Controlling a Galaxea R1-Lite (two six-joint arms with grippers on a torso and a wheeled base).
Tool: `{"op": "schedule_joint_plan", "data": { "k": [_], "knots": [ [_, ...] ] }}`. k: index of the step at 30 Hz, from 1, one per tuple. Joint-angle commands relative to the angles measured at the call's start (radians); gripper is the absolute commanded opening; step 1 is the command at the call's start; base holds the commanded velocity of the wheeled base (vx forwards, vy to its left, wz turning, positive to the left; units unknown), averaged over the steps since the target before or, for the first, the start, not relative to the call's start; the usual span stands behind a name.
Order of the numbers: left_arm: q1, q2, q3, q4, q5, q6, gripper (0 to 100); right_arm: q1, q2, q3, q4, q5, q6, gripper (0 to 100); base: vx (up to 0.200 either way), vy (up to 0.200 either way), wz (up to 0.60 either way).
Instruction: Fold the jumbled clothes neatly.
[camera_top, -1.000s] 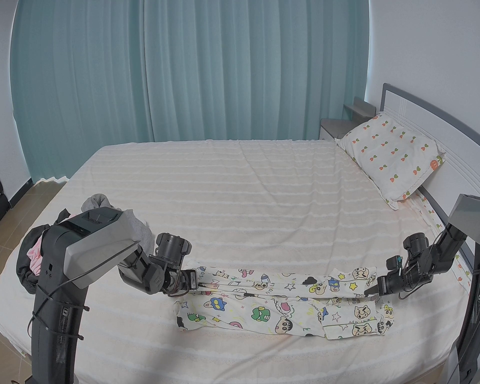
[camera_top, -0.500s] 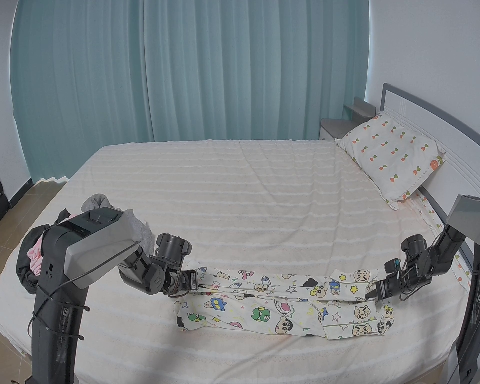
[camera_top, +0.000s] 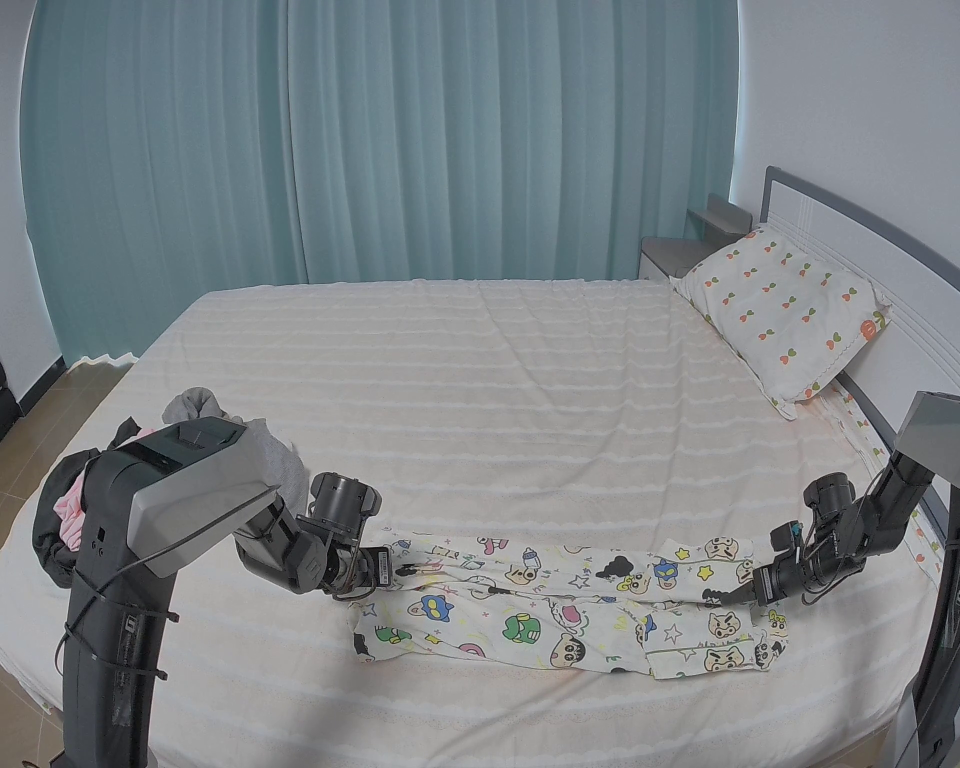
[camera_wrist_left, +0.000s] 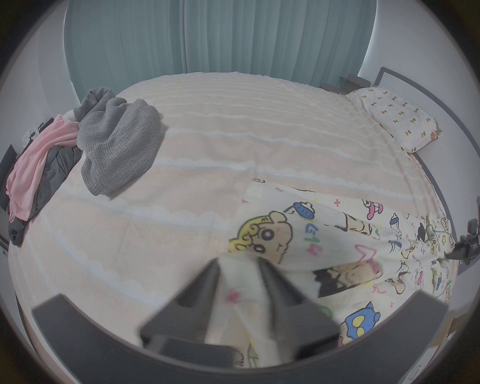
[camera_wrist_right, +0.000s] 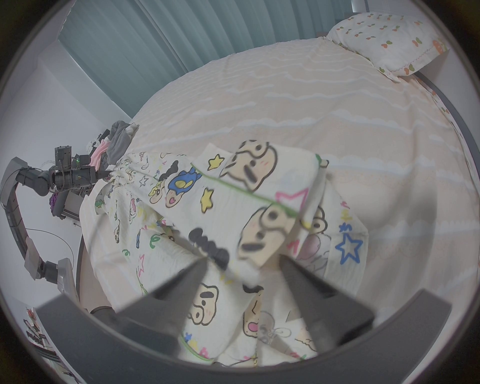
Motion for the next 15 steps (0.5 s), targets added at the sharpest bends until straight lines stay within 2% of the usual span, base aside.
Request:
{"op": "schedule_joint_plan", "data": {
  "k": [1, 10, 11, 13, 15],
  "knots": [
    [-0.004, -0.019, 0.019, -0.008, 0.000, -0.002, 100, 0.003, -0.047, 0.040, -0.004, -0.003, 0.001, 100, 0.000, 0.000, 0.00],
    [0.023, -0.128, 0.114, -0.076, 0.009, -0.040, 100, -0.087, -0.156, 0.056, 0.004, -0.018, 0.006, 100, 0.000, 0.000, 0.00],
    [0.032, -0.165, 0.134, -0.082, 0.009, -0.093, 100, -0.097, -0.194, 0.077, 0.000, -0.017, 0.008, 100, 0.000, 0.000, 0.00],
    [0.037, -0.180, 0.140, -0.083, 0.006, -0.120, 100, -0.097, -0.209, 0.086, 0.000, -0.014, 0.009, 100, 0.000, 0.000, 0.00],
    [0.057, -0.212, 0.151, -0.082, 0.001, -0.188, 100, -0.090, -0.251, 0.123, -0.004, -0.006, 0.009, 100, 0.000, 0.000, 0.00]
  ]
}}
